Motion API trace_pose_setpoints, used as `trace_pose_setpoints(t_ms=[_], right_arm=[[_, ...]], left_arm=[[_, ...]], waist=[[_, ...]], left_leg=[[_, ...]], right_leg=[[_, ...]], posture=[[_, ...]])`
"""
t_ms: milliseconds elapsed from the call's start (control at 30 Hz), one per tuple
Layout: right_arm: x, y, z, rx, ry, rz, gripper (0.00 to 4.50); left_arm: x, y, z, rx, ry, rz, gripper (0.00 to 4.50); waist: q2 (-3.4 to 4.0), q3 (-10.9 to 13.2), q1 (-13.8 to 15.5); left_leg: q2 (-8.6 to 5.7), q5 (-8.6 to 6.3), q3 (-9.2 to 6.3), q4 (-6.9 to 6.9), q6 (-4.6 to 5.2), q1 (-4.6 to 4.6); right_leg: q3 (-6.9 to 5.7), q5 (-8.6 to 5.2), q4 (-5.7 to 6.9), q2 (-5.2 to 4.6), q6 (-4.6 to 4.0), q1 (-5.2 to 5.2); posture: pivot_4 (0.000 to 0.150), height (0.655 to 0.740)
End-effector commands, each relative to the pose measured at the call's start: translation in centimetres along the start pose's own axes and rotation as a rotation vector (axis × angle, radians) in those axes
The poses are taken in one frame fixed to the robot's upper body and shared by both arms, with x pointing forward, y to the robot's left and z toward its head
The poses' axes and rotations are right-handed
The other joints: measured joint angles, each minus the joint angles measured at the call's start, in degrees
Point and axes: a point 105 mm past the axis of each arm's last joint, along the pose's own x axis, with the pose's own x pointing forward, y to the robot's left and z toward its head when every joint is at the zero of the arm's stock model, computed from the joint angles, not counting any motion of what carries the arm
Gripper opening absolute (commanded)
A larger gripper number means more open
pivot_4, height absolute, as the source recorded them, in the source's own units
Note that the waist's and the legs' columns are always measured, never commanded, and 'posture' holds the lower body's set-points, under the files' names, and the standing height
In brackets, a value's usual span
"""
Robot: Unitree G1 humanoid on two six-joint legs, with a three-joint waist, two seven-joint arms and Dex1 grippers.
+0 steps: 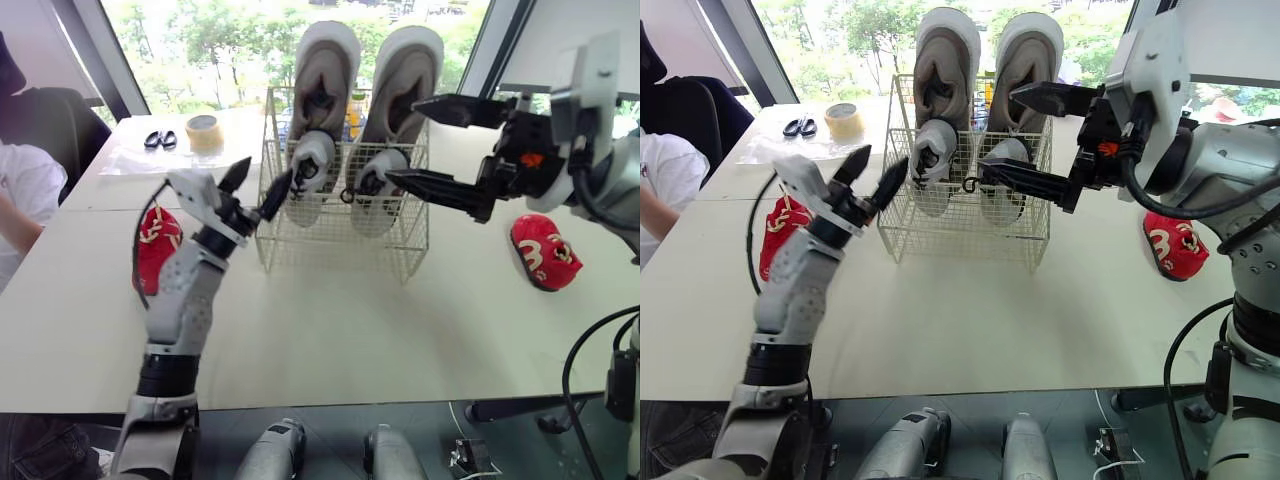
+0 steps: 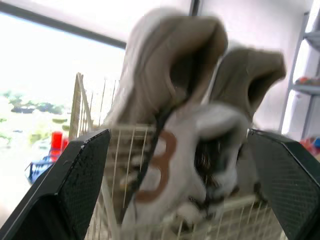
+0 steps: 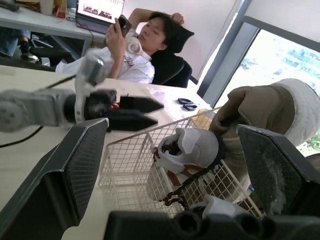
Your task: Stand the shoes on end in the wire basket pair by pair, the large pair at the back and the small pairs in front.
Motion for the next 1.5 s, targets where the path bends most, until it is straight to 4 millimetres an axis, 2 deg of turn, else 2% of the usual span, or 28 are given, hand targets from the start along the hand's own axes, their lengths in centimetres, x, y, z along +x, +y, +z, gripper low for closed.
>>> trace_pose_setpoints(t_ms=[33, 133, 200, 267, 300, 367, 400, 467, 567, 733, 967, 1167, 1267, 1400, 1500], right_arm=[[-2.1, -1.7, -0.5, -0.006, 0.034, -0.131, 4.50], [-4.9, -4.2, -3.4, 0.033, 0.133, -0.334, 4.50], [-7.9, -6.7, -6.2, 0.065, 0.237, -0.554, 4.50], [-9.8, -7.7, -7.8, 0.070, 0.306, -0.667, 4.50], [-10.8, -8.1, -8.7, 0.094, 0.331, -0.725, 4.50], [-15.6, -8.6, -13.5, 0.247, 0.442, -0.921, 4.50], [-17.4, -8.3, -15.3, 0.308, 0.481, -0.986, 4.50], [-19.5, -7.4, -17.9, 0.341, 0.566, -1.030, 4.50], [-20.7, -6.6, -19.9, 0.352, 0.634, -1.056, 4.50], [-21.7, -5.5, -22.0, 0.451, 0.629, -1.076, 4.50], [-20.4, -6.1, -23.3, 0.592, 0.485, -1.051, 4.50], [-20.0, -7.4, -24.6, 0.609, 0.476, -1.062, 4.50], [-19.6, -7.7, -24.9, 0.602, 0.495, -1.048, 3.62], [-19.1, -7.3, -25.1, 0.601, 0.526, -1.011, 1.71], [-18.7, -7.5, -24.1, 0.562, 0.512, -0.991, 0.44]], left_arm=[[0.0, -2.6, 2.7, -0.131, 0.058, -0.220, 4.46], [-1.3, -3.6, 3.5, -0.181, 0.183, -0.359, 4.46], [-2.4, -4.7, 4.5, -0.240, 0.260, -0.481, 4.46], [-2.9, -5.2, 5.1, -0.260, 0.300, -0.532, 4.46], [-2.9, -5.2, 5.1, -0.259, 0.326, -0.536, 4.46], [-3.2, -6.1, 5.1, -0.243, 0.411, -0.602, 4.46], [-3.3, -6.5, 5.0, -0.239, 0.441, -0.628, 4.46], [-3.5, -7.0, 4.8, -0.234, 0.476, -0.660, 4.46], [-3.7, -7.4, 4.2, -0.234, 0.522, -0.673, 4.46], [-3.9, -7.7, 3.7, -0.219, 0.546, -0.690, 4.46], [-3.8, -7.9, 3.3, -0.199, 0.546, -0.698, 4.46], [-3.6, -7.9, 3.1, -0.180, 0.537, -0.693, 4.46], [-3.7, -7.6, 2.8, -0.167, 0.547, -0.683, 4.50], [-3.8, -7.3, 2.7, -0.162, 0.555, -0.672, 4.50], [-3.5, -6.8, 2.8, -0.172, 0.549, -0.650, 4.50]], waist=[[-0.01, 0.0, -0.2], [-0.02, 0.0, -0.3], [-0.01, 0.0, -0.3], [0.05, 0.0, -0.3], [0.06, 0.0, -0.3], [-0.01, 0.0, -0.1], [-0.09, 0.0, 0.0], [-0.07, 0.0, 0.1], [0.19, 0.0, -0.5], [0.33, 0.0, -1.9], [0.33, 0.0, -1.6], [0.33, 0.0, -1.6], [0.34, 0.0, -1.6], [0.33, 0.0, -1.6], [0.33, 0.0, -1.6]], left_leg=[[0.00, 0.00, -0.02, -0.02, 0.00, -0.01], [0.01, 0.01, 0.02, -0.06, -0.02, -0.02], [0.01, 0.01, 0.04, -0.07, -0.02, -0.01], [0.03, 0.01, 0.05, -0.08, -0.02, 0.02], [0.03, 0.02, 0.08, -0.09, -0.03, 0.03], [0.04, 0.03, 0.07, -0.11, -0.05, 0.05], [0.04, 0.03, 0.02, -0.13, -0.05, 0.06], [0.02, 0.04, -0.07, -0.11, -0.06, 0.06], [-0.01, 0.07, 0.12, -0.12, -0.11, 0.12], [0.12, 0.03, 0.32, -0.35, -0.05, 0.35], [0.10, 0.01, 0.40, -0.35, -0.02, 0.46], [0.10, 0.00, 0.39, -0.35, -0.01, 0.52], [0.11, 0.00, 0.40, -0.37, -0.01, 0.55], [0.11, 0.00, 0.40, -0.37, -0.01, 0.56], [0.11, 0.00, 0.40, -0.37, -0.01, 0.57]], right_leg=[[-0.01, 0.00, -0.03, 0.00, 0.00, 0.00], [0.01, 0.00, -0.07, 0.01, 0.00, -0.03], [0.03, 0.00, -0.06, 0.02, 0.00, -0.03], [0.06, 0.00, 0.00, 0.04, -0.01, -0.06], [0.09, -0.01, 0.01, 0.03, -0.01, -0.05], [0.09, -0.01, 0.03, 0.04, -0.02, -0.05], [0.07, -0.02, 0.02, 0.05, -0.03, 0.00], [0.01, -0.01, -0.10, 0.07, -0.03, 0.13], [0.17, -0.01, -0.10, 0.02, -0.02, 0.12], [0.31, -0.02, -0.03, 0.07, -0.03, 0.12], [0.33, -0.01, -0.13, 0.04, -0.02, 0.28], [0.32, -0.01, -0.21, 0.04, -0.02, 0.38], [0.32, -0.01, -0.22, 0.03, -0.02, 0.40], [0.32, -0.01, -0.21, 0.04, -0.02, 0.40], [0.32, -0.02, -0.22, 0.04, -0.02, 0.41]], posture=[[0.150, 0.7400], [0.150, 0.7400], [0.150, 0.7400], [0.150, 0.7400], [0.150, 0.7400], [0.150, 0.7400], [0.150, 0.7400], [0.150, 0.7400], [0.150, 0.7400], [0.150, 0.7400], [0.150, 0.7400], [0.150, 0.7400], [0.150, 0.7400], [0.150, 0.7400], [0.150, 0.7400]])
